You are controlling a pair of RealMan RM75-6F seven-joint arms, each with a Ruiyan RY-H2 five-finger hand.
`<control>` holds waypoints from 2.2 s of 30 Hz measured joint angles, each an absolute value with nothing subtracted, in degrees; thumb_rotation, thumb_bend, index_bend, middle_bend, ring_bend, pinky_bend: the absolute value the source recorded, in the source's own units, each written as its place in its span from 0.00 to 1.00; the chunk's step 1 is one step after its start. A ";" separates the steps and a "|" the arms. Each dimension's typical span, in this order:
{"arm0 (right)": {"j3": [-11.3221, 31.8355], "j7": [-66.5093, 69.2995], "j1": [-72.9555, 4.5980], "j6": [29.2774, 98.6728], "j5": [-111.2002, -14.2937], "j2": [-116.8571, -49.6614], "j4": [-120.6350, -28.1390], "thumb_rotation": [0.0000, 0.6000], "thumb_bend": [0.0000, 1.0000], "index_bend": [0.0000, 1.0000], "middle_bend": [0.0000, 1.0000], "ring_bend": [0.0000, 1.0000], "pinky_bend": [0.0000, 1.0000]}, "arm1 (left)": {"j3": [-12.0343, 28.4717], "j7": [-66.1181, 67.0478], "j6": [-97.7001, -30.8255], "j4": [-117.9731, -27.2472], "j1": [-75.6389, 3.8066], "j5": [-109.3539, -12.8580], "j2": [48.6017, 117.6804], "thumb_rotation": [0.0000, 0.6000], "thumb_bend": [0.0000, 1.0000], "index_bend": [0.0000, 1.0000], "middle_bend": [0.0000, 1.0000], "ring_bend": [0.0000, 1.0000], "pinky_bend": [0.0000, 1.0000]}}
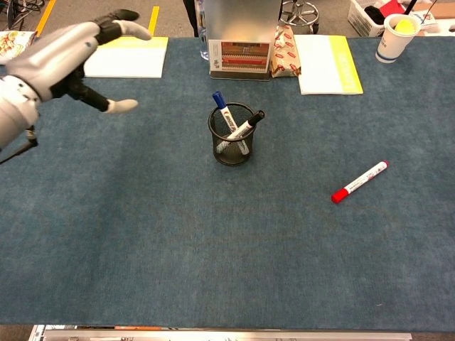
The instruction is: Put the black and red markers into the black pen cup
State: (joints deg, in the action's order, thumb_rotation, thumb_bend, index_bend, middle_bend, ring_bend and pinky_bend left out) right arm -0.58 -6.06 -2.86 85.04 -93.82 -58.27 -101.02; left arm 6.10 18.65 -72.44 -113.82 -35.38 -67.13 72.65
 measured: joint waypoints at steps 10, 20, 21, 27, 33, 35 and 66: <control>-2.62 -6.32 -3.89 83.59 -98.77 -60.66 -99.86 1.00 0.00 0.32 0.25 0.21 0.35 | -4.90 26.03 -82.37 -116.83 -22.81 -77.46 58.82 1.00 0.22 0.25 0.00 0.00 0.03; -2.14 -15.26 -10.67 69.82 -97.09 -61.33 -102.53 1.00 0.00 0.32 0.26 0.21 0.36 | -7.87 26.37 -93.07 -108.81 -13.84 -89.06 58.35 1.00 0.22 0.29 0.00 0.00 0.03; -1.93 -16.66 -11.73 67.81 -96.35 -61.70 -102.75 1.00 0.00 0.32 0.26 0.21 0.35 | -7.74 25.62 -93.38 -108.30 -13.53 -89.19 58.22 1.00 0.22 0.30 0.00 0.00 0.03; -1.14 -20.89 -15.95 60.73 -92.89 -65.45 -101.99 1.00 0.01 0.32 0.26 0.21 0.34 | -7.09 20.82 -93.05 -106.80 -11.99 -88.44 55.95 1.00 0.22 0.35 0.00 0.00 0.03; -0.74 -22.53 -19.43 56.32 -90.78 -70.12 -97.84 1.00 0.05 0.35 0.29 0.21 0.33 | -5.62 16.42 -91.37 -105.54 -11.06 -86.42 54.33 1.00 0.22 0.35 0.00 0.00 0.03; -0.82 -22.78 -20.24 55.63 -90.75 -71.20 -96.69 1.00 0.07 0.36 0.29 0.21 0.33 | -5.10 15.25 -90.42 -105.09 -10.93 -86.01 53.95 1.00 0.22 0.35 0.00 0.00 0.03; -4.40 -24.15 -22.33 59.01 -94.38 -76.80 -87.60 1.00 0.27 0.40 0.14 0.10 0.16 | -0.69 11.80 -86.99 -103.78 -8.57 -85.50 53.74 1.00 0.22 0.35 0.00 0.00 0.03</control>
State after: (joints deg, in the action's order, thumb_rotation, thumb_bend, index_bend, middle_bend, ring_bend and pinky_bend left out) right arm -4.40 -24.15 -22.33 59.01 -94.38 -76.80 -87.60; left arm -0.69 11.80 -86.99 -103.78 -8.57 -85.50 53.74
